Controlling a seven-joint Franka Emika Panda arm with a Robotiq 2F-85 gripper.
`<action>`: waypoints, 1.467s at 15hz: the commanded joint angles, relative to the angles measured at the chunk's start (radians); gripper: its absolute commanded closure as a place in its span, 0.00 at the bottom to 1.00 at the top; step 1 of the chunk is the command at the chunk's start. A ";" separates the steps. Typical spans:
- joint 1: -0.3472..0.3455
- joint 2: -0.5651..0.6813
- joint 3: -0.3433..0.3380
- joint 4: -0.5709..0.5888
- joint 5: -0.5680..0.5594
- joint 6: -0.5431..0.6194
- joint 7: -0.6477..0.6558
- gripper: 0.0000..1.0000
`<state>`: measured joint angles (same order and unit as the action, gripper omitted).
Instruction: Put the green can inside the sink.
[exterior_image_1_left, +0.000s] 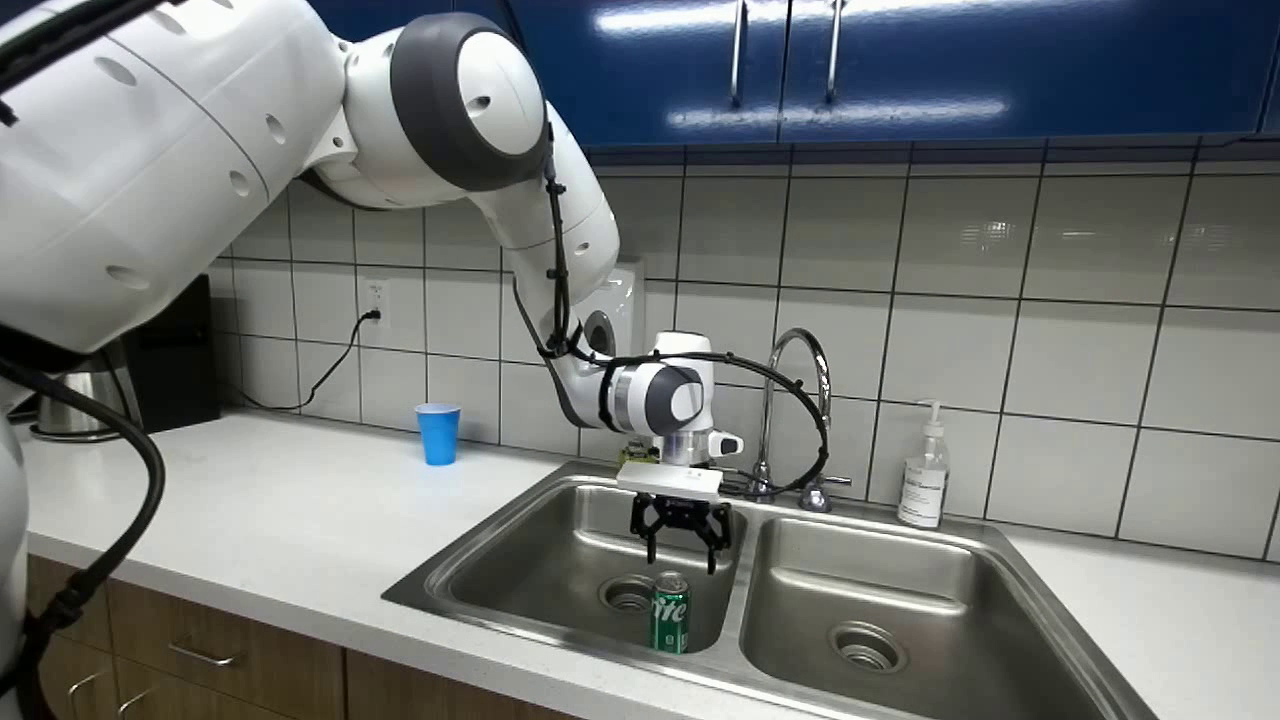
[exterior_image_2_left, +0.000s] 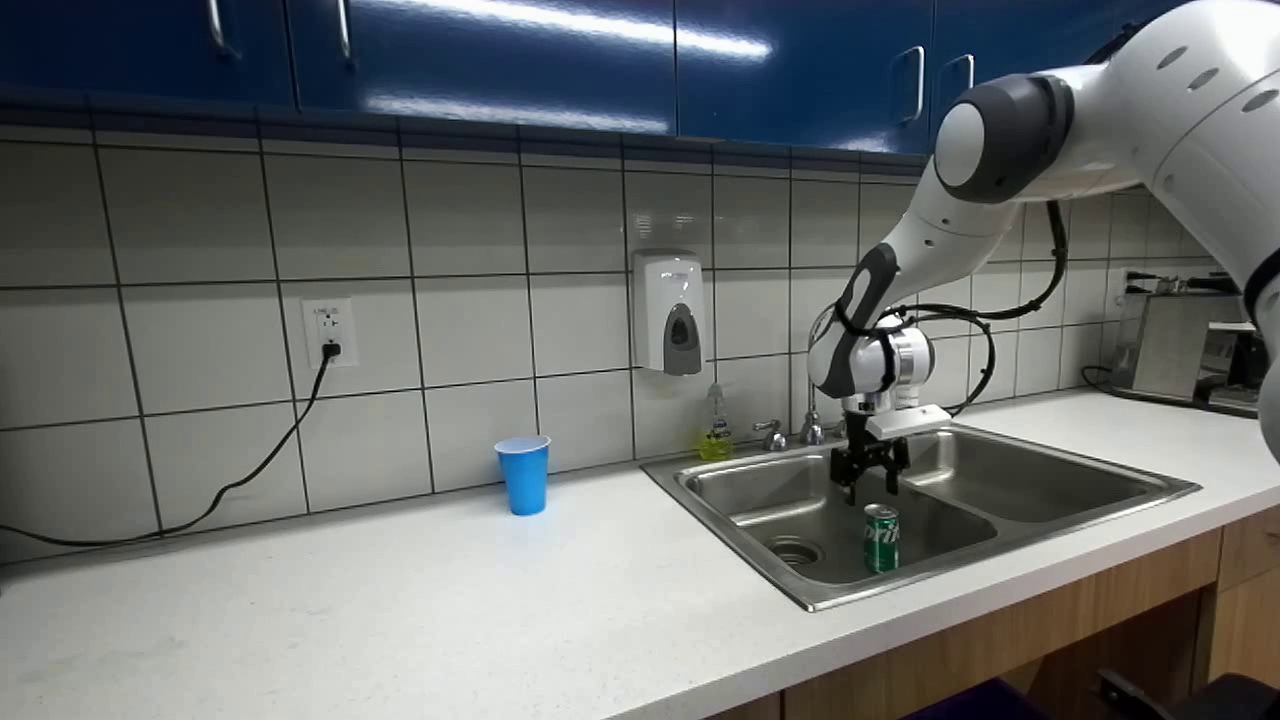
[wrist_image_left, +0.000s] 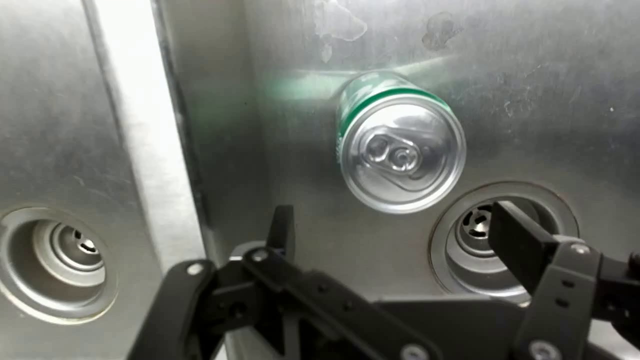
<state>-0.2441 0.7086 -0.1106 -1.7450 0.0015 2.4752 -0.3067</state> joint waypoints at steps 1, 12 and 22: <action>-0.004 -0.086 0.009 -0.047 -0.013 -0.011 0.020 0.00; 0.043 -0.443 -0.015 -0.452 -0.055 -0.015 0.027 0.00; 0.045 -0.842 -0.045 -0.862 -0.153 -0.078 0.006 0.00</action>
<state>-0.2069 0.0122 -0.1362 -2.4939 -0.1152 2.4420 -0.3066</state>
